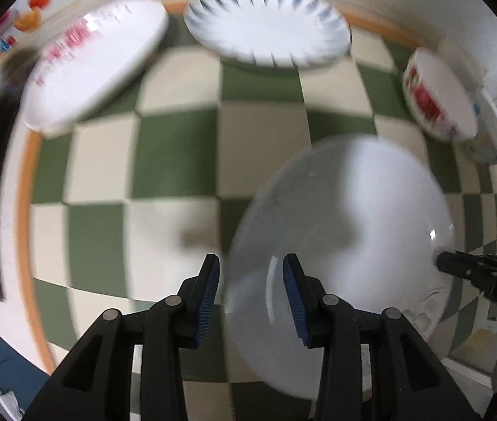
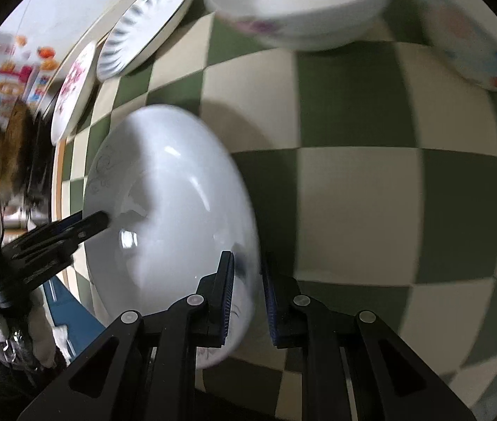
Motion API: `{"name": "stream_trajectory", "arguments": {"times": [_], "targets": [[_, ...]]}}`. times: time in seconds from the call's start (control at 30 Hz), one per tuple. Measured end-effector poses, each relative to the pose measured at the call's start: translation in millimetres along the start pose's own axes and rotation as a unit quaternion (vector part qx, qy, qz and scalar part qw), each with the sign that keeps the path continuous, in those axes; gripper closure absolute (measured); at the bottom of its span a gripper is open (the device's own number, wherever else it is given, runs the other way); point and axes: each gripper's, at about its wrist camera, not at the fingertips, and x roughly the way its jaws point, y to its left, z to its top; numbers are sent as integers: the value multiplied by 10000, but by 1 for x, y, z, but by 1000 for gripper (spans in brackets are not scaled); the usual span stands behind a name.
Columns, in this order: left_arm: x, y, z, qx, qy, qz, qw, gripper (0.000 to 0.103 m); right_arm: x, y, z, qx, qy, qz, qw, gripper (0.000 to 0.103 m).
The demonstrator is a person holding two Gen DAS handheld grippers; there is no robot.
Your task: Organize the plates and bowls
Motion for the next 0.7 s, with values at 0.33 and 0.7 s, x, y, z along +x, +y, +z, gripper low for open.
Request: {"name": "stream_trajectory", "arguments": {"times": [0.33, 0.7], "targets": [[-72, 138, 78, -1102, -1059, 578, 9866, 65, -73, 122, 60, -737, -1025, 370, 9913, 53], [-12, 212, 101, -1647, -676, 814, 9806, 65, 22, 269, 202, -1840, -933, -41, 9785, 53]]}}
